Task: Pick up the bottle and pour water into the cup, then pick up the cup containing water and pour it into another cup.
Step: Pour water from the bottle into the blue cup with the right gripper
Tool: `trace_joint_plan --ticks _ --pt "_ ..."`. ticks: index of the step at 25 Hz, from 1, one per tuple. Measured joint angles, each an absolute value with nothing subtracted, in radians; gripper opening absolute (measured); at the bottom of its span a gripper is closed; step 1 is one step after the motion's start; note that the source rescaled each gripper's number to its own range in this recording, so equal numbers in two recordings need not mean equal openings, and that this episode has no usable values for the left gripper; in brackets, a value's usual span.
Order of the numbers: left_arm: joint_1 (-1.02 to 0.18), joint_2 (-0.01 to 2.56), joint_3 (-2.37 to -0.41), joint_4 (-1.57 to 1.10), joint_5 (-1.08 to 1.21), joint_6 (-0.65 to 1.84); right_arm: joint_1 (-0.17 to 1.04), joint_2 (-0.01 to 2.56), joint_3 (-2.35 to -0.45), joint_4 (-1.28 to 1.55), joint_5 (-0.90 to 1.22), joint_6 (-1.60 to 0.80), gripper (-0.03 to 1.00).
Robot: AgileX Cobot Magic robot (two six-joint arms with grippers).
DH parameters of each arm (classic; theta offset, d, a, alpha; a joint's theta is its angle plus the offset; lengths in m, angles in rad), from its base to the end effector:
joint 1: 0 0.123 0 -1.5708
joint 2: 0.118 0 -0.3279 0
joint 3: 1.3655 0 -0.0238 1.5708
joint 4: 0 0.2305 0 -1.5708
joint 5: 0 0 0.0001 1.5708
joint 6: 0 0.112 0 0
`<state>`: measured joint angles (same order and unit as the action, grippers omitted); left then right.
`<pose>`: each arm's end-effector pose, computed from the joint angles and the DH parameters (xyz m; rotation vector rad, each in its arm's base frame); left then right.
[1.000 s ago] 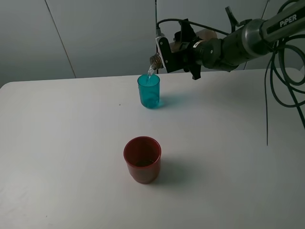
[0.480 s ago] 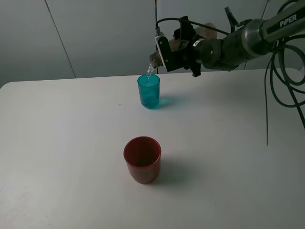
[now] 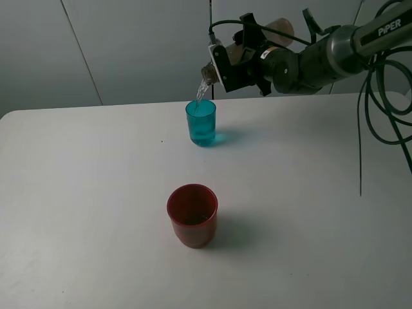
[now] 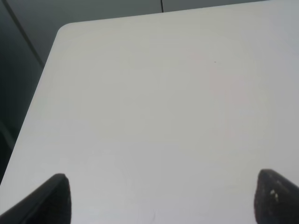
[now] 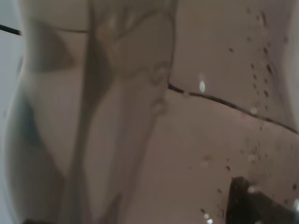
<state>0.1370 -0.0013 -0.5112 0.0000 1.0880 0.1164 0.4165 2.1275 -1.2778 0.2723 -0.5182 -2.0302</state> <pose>-0.0495 -0.0068 0.2583 -0.0212 2.0626 0.1567 0.4589 0.1867 0.2084 -1.7125 0.9756 -1.0622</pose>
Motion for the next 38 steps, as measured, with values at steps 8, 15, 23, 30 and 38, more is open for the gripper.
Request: trace_joint_plan --ticks 8,15,23,30,38 --pt "0.137 -0.001 -0.511 0.000 1.088 0.114 0.413 2.128 -1.278 0.262 -0.520 -2.064 0.00" --pt "0.137 -0.001 -0.511 0.000 1.088 0.112 0.409 2.128 -1.278 0.254 -0.524 -2.069 0.00" --pt "0.137 -0.001 -0.511 0.000 1.088 0.112 0.409 2.128 -1.278 0.218 -0.526 -2.087 0.00" --pt "0.137 -0.001 -0.511 0.000 1.088 0.112 0.409 2.128 -1.278 0.162 -0.531 -2.087 0.00" --pt "0.137 -0.001 -0.511 0.000 1.088 0.112 0.409 2.128 -1.278 0.123 -0.626 -2.088 0.00"
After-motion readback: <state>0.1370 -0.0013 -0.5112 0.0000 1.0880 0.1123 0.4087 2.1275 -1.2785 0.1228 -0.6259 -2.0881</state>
